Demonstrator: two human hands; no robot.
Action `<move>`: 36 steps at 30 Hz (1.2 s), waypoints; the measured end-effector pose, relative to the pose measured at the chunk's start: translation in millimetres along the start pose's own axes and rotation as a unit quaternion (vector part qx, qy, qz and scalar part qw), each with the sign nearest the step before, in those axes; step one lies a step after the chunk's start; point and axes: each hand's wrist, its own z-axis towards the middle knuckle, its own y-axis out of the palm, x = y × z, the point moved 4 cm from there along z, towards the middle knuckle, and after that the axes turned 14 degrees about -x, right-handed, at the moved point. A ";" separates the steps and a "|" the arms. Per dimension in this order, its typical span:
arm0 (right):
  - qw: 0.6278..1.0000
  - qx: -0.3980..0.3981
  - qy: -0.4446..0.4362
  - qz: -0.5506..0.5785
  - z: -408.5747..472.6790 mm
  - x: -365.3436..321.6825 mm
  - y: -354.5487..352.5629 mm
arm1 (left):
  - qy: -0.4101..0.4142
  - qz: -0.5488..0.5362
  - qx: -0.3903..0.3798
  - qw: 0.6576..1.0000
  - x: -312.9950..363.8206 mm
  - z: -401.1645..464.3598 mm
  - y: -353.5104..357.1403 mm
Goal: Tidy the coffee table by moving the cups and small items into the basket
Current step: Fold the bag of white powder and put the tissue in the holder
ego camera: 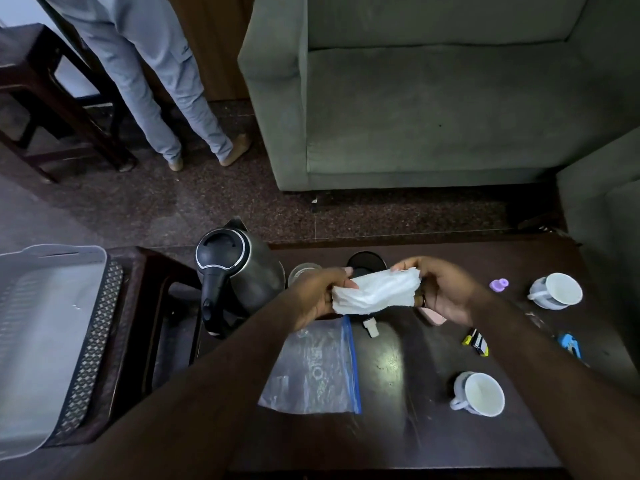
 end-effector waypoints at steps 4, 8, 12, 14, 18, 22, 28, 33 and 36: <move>0.996 0.051 -0.032 -0.062 3.8 -19.1 1.1 | 0.031 0.113 0.069 0.991 8.1 9.5 10.0; 0.959 0.121 -0.090 -0.241 7.6 -40.7 3.6 | 0.070 0.173 0.140 0.972 22.4 22.3 21.2; 0.911 0.164 -0.125 -0.358 10.5 -55.7 11.7 | 0.070 0.314 0.183 0.929 27.4 38.4 23.3; 0.887 0.179 -0.126 -0.407 14.2 -57.1 12.8 | 0.060 0.380 0.167 0.908 28.4 43.2 25.5; 0.868 0.192 -0.117 -0.443 25.3 -51.3 10.5 | 0.009 0.509 0.124 0.852 31.7 50.3 26.0; 0.870 0.194 -0.092 -0.445 42.3 -41.4 11.4 | -0.035 0.604 0.104 0.789 36.9 52.3 22.1; 0.859 0.234 -0.063 -0.451 60.8 -12.0 19.6 | -0.044 0.656 0.095 0.748 30.4 47.0 16.3; 0.858 0.227 -0.032 -0.459 66.9 4.1 25.4 | -0.039 0.624 0.119 0.771 30.4 39.3 14.4; 0.865 0.211 -0.026 -0.455 68.6 8.2 22.7 | -0.046 0.629 0.111 0.768 28.1 37.9 13.8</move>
